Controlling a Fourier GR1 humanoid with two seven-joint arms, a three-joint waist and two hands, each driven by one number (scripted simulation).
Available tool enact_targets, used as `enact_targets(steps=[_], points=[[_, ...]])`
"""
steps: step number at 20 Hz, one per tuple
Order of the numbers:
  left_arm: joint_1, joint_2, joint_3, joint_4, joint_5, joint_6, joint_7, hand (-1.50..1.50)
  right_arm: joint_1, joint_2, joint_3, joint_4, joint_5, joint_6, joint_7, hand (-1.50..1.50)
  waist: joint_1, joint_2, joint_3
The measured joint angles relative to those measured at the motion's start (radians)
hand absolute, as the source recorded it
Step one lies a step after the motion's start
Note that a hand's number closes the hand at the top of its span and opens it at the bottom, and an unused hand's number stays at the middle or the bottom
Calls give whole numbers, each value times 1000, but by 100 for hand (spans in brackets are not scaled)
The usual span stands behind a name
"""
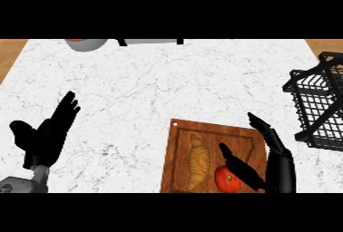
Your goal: Pick the tomato from the cutting board and place it in the tiered basket
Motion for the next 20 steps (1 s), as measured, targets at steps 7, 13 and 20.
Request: enact_targets(steps=[7,13,20], points=[[-9,6,6,-33,14,-29,28,0,195,-69,99,-162,410,-54,195,-150,14,2,-3],[0,15,10,-41,13,-44,20,0,327,-193,140,-246,647,185,412,-150,27,10,-9],[-10,15,8,-43,11,-63,27,0,360,-179,313,-414,821,568,746,-150,53,16,-6]])
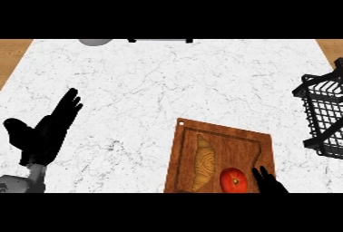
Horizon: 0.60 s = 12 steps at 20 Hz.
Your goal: Pick the tomato from the cutting board and place it in the tiered basket
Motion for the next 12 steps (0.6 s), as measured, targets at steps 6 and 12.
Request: enact_targets(steps=[6,12], points=[[-16,-17,11,13,-9,-11,6,0,-164,189,149,-25,149,234,268,-150,3,-1,5],[-8,-23,27,2,-15,-29,17,0,-209,182,148,-2,113,238,316,-150,4,-2,8]])
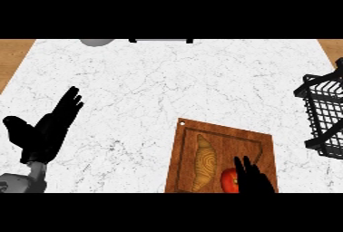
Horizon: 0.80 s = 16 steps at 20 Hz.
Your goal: Pick the tomato from the cutting board and place it in the tiered basket
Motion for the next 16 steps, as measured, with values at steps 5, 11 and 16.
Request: enact_targets(steps=[5,11,16], points=[[11,-9,9,-18,-15,6,11,0,-14,21,-51,78,-9,-16,-12,-150,-2,-1,1],[21,-21,33,-35,-27,-12,30,0,-81,73,-119,264,55,-57,-27,-150,-6,-2,2],[25,-44,63,-7,-55,-49,18,0,-82,57,-157,320,89,-102,-51,-150,-10,-3,2]])
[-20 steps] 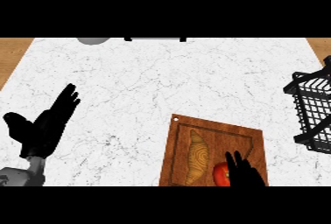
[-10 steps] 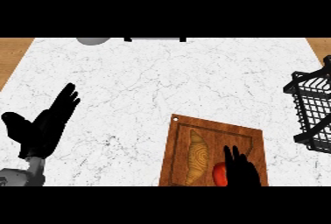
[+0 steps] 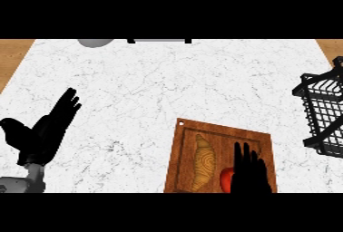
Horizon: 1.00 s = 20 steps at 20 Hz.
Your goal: Pick the tomato from the cutting board and place it in the tiered basket
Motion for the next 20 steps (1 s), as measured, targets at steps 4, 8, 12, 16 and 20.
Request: enact_targets(steps=[4,8,12,16,20], points=[[-2,-33,13,6,-29,-7,5,0,8,-9,-25,11,-8,0,-10,150,-1,0,0],[-9,-45,26,9,-38,-22,12,0,18,14,-37,46,-76,32,-18,150,-1,-1,-2],[-10,-62,39,19,-55,-36,16,0,2,3,-32,85,-84,57,-35,150,0,-2,-3],[-20,-76,53,16,-76,-42,24,0,-10,-10,-6,103,-61,64,-45,150,-1,-6,-5],[-9,-75,61,12,-73,-43,26,0,6,-229,-151,48,-185,78,-250,150,-7,-5,0]])
